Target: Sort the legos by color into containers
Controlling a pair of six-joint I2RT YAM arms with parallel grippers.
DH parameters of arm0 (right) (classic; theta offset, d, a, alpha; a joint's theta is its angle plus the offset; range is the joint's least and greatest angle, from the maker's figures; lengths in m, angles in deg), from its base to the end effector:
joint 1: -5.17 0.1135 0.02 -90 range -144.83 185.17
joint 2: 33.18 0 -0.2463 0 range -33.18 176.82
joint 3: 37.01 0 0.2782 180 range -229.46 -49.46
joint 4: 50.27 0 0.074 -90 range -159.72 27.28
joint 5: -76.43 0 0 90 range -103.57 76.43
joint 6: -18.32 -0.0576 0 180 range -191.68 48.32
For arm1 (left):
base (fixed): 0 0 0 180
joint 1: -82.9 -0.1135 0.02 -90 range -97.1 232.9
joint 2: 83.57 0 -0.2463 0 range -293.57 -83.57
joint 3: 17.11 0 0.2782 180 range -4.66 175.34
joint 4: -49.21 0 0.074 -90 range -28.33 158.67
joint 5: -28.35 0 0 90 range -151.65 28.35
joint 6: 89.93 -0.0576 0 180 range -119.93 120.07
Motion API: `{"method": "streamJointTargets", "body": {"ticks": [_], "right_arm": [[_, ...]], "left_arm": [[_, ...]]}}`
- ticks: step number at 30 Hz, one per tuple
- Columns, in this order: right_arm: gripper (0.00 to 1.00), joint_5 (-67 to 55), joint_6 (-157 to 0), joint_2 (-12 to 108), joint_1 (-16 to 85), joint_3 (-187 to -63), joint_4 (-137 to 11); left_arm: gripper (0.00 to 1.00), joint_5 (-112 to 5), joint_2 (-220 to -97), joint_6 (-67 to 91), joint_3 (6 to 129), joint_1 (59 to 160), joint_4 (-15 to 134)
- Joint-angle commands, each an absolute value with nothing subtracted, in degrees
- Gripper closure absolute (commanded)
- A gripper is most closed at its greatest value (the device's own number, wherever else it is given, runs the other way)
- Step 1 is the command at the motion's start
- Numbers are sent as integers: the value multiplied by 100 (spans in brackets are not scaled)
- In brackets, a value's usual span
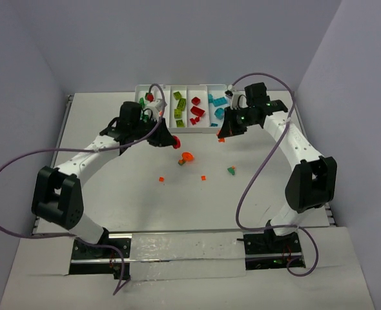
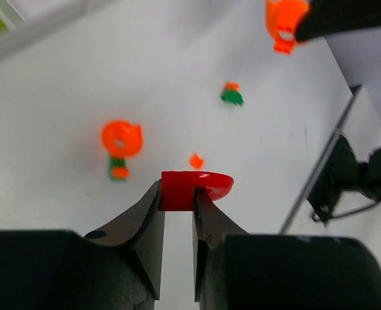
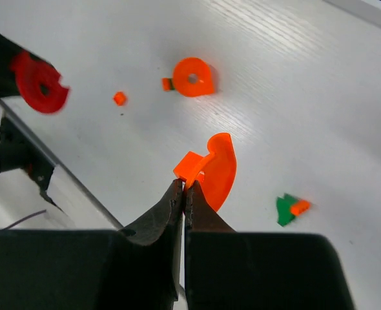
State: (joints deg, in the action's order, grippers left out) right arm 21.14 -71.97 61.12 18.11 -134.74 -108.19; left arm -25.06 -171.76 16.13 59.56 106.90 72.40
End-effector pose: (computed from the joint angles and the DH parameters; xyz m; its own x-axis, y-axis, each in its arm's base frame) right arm 0.3695 0.1185 0.2770 -0.7959 -0.1786 -0.5785 -0.5024 0.7280 0.4665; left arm 0.3365 -0.1874 0.2356 -0.7141 0.0748 -0.6961 0.6001 0.5774 -0.5536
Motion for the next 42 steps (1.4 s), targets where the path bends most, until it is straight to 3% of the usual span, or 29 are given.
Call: {"method": "streamJointTargets", "body": {"ticks": [1,4,16,28,30,33,37,42], "right_arm": [[100,1890,-7052,5638,1649,-13166,-10552],[100,1878,-7095,5478,1540,-12956,-10396],[100,1862,-7144,5278,1416,-12786,-10278],[100,1994,-7159,5298,1415,-12771,-10236],[100,2017,-7159,5313,1414,-12786,-10236],[100,2027,-7159,5337,1414,-12828,-10234],[100,2050,-7266,5407,1422,-12904,-10210],[100,2077,-7378,5540,1431,-13113,-10202]], "left_arm": [[97,-3511,-18190,1258,7500,10689,7037],[97,-3721,-19199,1403,8596,10714,6721],[92,-4334,-21604,1408,10987,11034,6293],[86,-4783,-22460,1101,11478,11166,6382],[81,-4836,-22498,1070,11470,11189,6437],[62,-4832,-22468,1115,11395,11208,6465],[45,-4777,-22375,1102,11411,11208,6548],[36,-4695,-22147,1050,11612,11208,6788]]}}
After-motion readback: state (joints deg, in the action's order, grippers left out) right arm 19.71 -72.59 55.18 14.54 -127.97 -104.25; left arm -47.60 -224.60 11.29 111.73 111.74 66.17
